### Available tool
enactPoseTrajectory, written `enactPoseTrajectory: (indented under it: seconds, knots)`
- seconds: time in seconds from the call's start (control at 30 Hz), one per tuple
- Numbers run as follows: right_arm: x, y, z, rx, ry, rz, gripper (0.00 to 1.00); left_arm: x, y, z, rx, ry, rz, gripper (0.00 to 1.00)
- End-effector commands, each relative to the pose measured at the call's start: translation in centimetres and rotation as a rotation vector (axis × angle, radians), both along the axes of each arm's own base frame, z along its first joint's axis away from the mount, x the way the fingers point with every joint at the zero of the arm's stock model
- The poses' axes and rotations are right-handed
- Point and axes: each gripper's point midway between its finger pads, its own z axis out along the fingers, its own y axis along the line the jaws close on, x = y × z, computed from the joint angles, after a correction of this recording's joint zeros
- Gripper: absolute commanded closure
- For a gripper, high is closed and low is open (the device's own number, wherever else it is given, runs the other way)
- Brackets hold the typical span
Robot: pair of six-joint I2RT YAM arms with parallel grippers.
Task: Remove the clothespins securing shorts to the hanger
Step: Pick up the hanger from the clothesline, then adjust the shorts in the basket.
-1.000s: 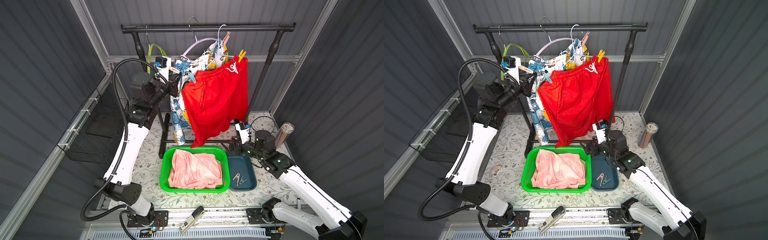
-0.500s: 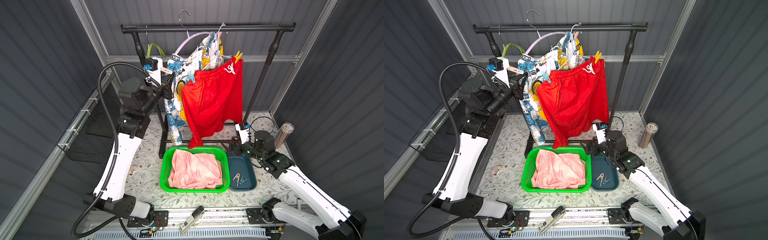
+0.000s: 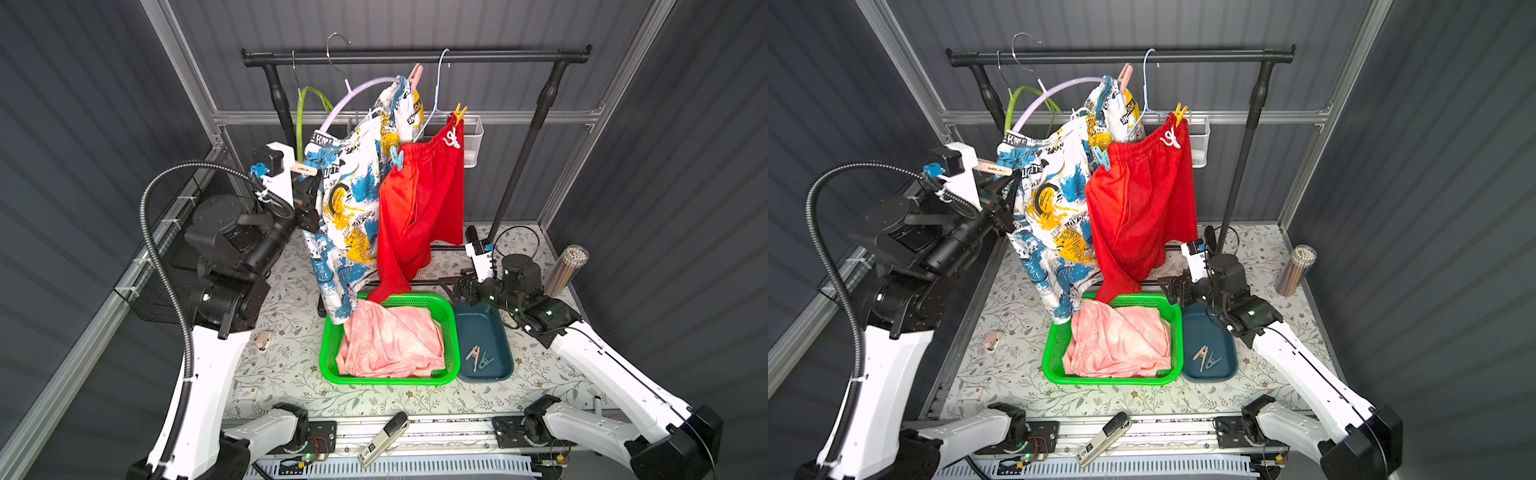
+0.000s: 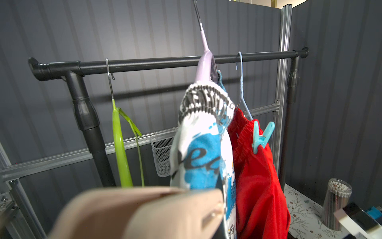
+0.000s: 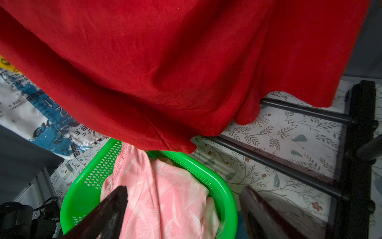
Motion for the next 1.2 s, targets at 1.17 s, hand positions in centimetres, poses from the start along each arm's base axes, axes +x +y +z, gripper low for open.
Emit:
enactPoseTrajectory:
  seconds: [1.17]
  knots:
    - [0.5, 2.5, -4.9, 0.131, 0.303, -0.004, 0.15, -21.0, 6.1, 7.3, -0.074, -0.320, -0.062, 1.00]
